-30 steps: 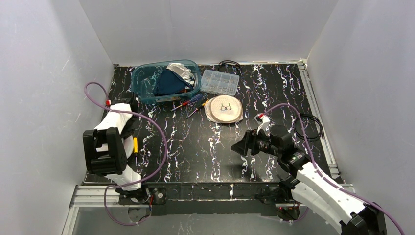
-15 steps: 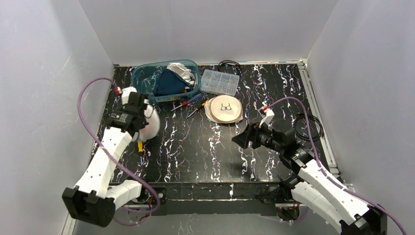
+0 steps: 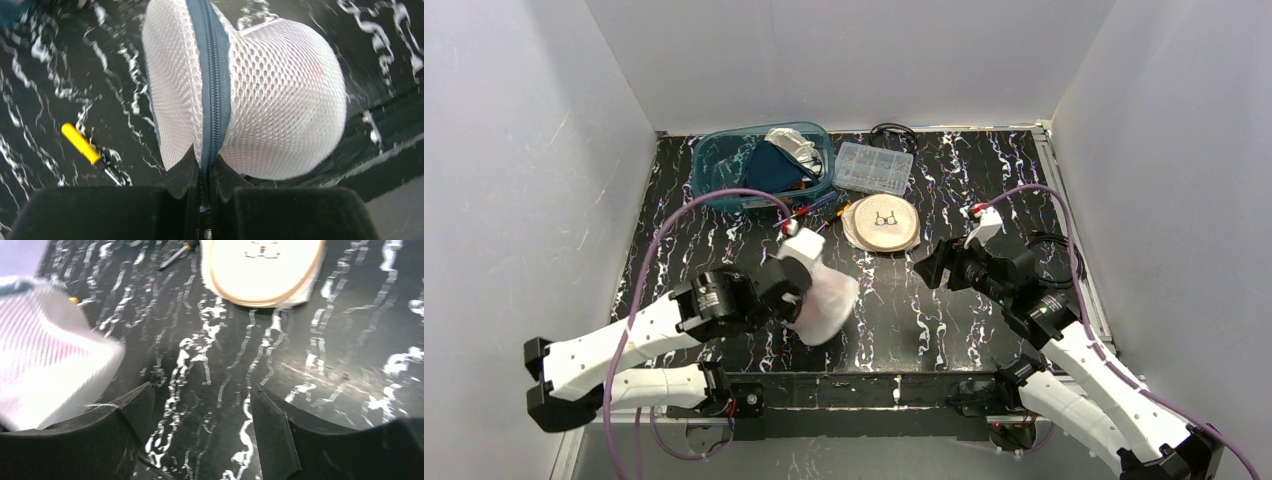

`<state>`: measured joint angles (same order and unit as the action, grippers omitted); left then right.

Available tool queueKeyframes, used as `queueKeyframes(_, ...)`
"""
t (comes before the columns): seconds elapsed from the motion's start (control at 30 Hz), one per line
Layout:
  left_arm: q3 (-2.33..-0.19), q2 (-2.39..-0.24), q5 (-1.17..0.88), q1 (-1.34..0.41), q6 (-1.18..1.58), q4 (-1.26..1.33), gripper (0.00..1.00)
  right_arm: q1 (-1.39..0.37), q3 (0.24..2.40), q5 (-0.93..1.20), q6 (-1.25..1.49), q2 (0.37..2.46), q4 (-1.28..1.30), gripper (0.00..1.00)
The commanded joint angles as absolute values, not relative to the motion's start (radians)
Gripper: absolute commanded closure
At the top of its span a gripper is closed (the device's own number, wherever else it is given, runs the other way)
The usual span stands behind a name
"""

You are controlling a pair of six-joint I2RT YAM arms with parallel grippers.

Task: Unzip the laundry bag and remove the bra
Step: Pick up the laundry bag at the center of the board, then place the laundry bag at the center of the board.

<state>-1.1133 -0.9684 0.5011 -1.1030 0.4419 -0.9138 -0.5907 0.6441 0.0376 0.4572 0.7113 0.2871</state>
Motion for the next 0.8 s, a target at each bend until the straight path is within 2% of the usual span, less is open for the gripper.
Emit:
queueKeyframes(0.0, -1.131, -1.021, 0.595, -1.279, 0.288, -0.853, 1.0, -0.591, 0.68, -0.18, 0.419, 0.644, 0.357, 0.22)
queueKeyframes(0.17, -1.05, -1.009, 0.637, -1.327, 0.038, -0.606, 1.0, -0.591, 0.683, -0.216, 0.502, 0.656, 0.408, 0.23)
queueKeyframes(0.37, -0.765, -0.851, 0.521, -1.327, -0.247, -0.216, 1.0, -0.591, 0.674, -0.176, 0.541, 0.678, 0.43, 0.22)
queueKeyframes(0.5, -0.691, -0.822, 0.417, -1.327, -0.304, -0.192, 1.0, -0.591, 0.622, -0.095, 0.543, 0.646, 0.396, 0.21)
queueKeyframes(0.67, -0.702, -0.949, 0.426, -1.334, -0.334, -0.227, 0.99, -0.591, 0.569, 0.018, 0.542, 0.62, 0.346, 0.2)
queueKeyframes(0.77, -0.72, -1.002, 0.46, -1.338, -0.347, -0.209, 0.91, -0.591, 0.552, 0.081, 0.565, 0.611, 0.304, 0.16)
